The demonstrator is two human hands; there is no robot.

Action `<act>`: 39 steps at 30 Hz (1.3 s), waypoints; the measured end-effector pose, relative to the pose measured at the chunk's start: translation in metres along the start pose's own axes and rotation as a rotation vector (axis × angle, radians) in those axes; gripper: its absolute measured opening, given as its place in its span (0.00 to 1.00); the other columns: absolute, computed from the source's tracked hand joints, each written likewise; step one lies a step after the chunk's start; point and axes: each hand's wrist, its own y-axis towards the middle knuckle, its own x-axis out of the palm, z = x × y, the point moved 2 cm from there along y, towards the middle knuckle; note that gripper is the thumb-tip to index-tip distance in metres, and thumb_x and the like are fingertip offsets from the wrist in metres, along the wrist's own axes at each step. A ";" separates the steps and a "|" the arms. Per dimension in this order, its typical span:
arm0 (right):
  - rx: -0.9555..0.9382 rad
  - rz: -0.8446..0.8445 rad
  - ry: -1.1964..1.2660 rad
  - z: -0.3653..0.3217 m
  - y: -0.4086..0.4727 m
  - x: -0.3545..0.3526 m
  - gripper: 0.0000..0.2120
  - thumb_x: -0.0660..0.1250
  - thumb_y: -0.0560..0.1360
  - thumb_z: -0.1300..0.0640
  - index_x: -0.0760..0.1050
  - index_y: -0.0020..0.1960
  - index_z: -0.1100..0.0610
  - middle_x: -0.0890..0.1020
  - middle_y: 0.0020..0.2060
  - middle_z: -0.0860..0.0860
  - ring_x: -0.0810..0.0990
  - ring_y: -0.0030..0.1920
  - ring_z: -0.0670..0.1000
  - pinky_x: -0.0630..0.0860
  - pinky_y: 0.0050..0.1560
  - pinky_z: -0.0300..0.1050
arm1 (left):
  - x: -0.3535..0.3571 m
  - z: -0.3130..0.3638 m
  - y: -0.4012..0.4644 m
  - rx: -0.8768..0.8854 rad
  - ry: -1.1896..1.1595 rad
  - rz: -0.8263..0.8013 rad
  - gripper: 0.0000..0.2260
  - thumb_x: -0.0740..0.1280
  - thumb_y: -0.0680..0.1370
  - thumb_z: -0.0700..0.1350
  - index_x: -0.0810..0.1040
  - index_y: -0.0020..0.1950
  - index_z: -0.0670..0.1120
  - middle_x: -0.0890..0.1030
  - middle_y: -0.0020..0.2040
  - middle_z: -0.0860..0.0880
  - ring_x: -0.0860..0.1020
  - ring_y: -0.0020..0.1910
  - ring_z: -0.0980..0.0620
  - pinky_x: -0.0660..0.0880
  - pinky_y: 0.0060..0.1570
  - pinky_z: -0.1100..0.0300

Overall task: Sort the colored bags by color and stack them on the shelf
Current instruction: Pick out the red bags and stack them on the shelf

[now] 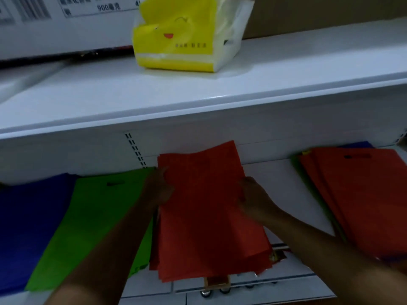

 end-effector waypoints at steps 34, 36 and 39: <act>0.343 0.149 -0.370 0.154 -0.110 -0.156 0.35 0.57 0.80 0.42 0.45 0.79 0.52 0.47 0.79 0.55 0.48 0.78 0.58 0.52 0.75 0.55 | 0.148 0.281 -0.046 0.433 0.060 -0.156 0.28 0.66 0.77 0.55 0.66 0.74 0.48 0.66 0.73 0.44 0.65 0.72 0.46 0.62 0.68 0.56; 0.400 0.143 -0.327 0.177 -0.127 -0.173 0.35 0.58 0.80 0.43 0.45 0.79 0.51 0.46 0.79 0.56 0.49 0.78 0.60 0.53 0.75 0.57 | 0.177 0.302 -0.052 0.442 0.063 -0.181 0.29 0.67 0.76 0.55 0.66 0.74 0.47 0.66 0.73 0.44 0.65 0.71 0.46 0.62 0.68 0.57; 0.458 0.160 -0.304 0.212 -0.145 -0.195 0.35 0.59 0.80 0.44 0.45 0.79 0.51 0.45 0.79 0.56 0.47 0.78 0.60 0.52 0.75 0.58 | 0.219 0.326 -0.059 0.416 0.069 -0.221 0.29 0.68 0.76 0.54 0.65 0.74 0.46 0.66 0.73 0.44 0.66 0.71 0.45 0.63 0.67 0.57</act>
